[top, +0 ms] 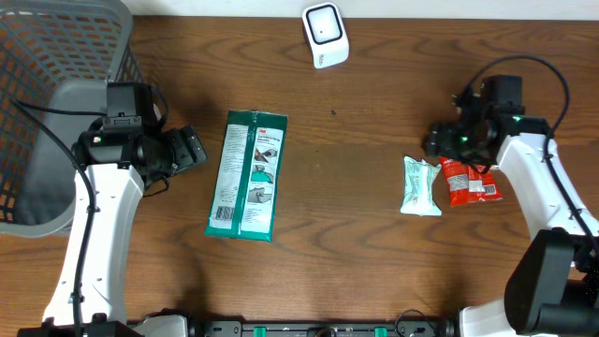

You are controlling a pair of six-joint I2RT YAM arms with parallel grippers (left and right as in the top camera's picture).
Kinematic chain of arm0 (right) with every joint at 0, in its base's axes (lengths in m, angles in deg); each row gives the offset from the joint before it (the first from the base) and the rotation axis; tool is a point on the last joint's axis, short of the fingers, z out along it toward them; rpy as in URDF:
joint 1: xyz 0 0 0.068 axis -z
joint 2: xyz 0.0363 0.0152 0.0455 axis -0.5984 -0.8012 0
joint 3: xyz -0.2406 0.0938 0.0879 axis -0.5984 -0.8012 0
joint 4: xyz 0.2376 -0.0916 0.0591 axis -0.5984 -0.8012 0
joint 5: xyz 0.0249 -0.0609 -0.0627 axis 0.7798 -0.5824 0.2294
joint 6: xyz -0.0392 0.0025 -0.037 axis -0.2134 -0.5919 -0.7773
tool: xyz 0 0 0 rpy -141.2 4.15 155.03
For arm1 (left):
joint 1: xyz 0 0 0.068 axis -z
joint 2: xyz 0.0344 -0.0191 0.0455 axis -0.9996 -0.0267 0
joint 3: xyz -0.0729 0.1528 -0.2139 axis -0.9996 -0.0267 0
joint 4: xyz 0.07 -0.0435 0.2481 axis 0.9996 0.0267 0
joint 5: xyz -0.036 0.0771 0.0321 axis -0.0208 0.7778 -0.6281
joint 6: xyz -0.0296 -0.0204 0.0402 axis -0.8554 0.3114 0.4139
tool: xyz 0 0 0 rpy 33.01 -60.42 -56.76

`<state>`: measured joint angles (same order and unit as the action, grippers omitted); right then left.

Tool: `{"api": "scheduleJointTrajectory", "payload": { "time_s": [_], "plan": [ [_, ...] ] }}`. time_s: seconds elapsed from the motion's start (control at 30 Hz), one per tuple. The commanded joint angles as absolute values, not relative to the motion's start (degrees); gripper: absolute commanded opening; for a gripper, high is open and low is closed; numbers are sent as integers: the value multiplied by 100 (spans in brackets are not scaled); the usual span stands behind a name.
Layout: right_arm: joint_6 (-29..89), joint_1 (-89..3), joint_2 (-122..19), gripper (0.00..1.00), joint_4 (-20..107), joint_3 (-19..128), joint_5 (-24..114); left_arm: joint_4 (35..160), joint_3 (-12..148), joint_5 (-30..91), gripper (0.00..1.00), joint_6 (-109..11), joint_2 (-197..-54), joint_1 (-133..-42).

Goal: Scan the item barcode
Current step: 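Release the wipes pack and move right gripper left toward gloves packet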

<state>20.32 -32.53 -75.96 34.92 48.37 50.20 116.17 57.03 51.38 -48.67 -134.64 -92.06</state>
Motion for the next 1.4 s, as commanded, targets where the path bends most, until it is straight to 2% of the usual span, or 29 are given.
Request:
{"api": "scheduleJointTrajectory", "payload": {
  "time_s": [0.0, 0.17, 0.37, 0.57, 0.6, 0.63, 0.7, 0.8, 0.9, 1.07, 1.13, 1.37],
  "plan": [
    [2046, -3626, -7603, 77, 3669, 4798, 6412, 11632, 5712, 5195, 95, -4839, -13433, -9222],
    [2115, -4400, -7616, 77, 4032, 4798, 6401, 11632, 5712, 5195, 95, -4837, -13433, -9222],
    [3049, -5274, -7717, 79, 4436, 4798, 6056, 11603, 5712, 5158, 95, -4891, -13433, -9220],
    [3353, -6031, -7900, 85, 4851, 4798, 6045, 11328, 5712, 5077, 98, -4902, -13436, -9220],
    [3407, -6153, -7909, 87, 4985, 4798, 6047, 11332, 5703, 5077, 79, -4902, -13442, -9220],
    [3390, -6260, -7909, 88, 5074, 4798, 6023, 11332, 5688, 5016, 55, -4900, -13460, -9196],
    [3276, -6418, -7909, 87, 5144, 4798, 5813, 11352, 5649, 4974, 33, -4896, -13514, -9110],
    [3429, -6520, -7913, 78, 5072, 4798, 5636, 11287, 5448, 4981, 14, -4670, -13798, -8789],
    [3711, -6518, -7913, 71, 4996, 4798, 5665, 11140, 5306, 5003, 13, -4507, -14133, -8601],
    [3709, -6520, -7916, 69, 4952, 4798, 5922, 10878, 5257, 5020, 13, -4421, -14821, -8549],
    [3707, -6520, -7916, 68, 4945, 4796, 5988, 10786, 5257, 5018, 8, -4421, -15099, -8549],
    [3884, -6492, -8130, 63, 4959, 4770, 6159, 10685, 5257, 4946, 7, -4421, -16048, -8538]
  ]
}}
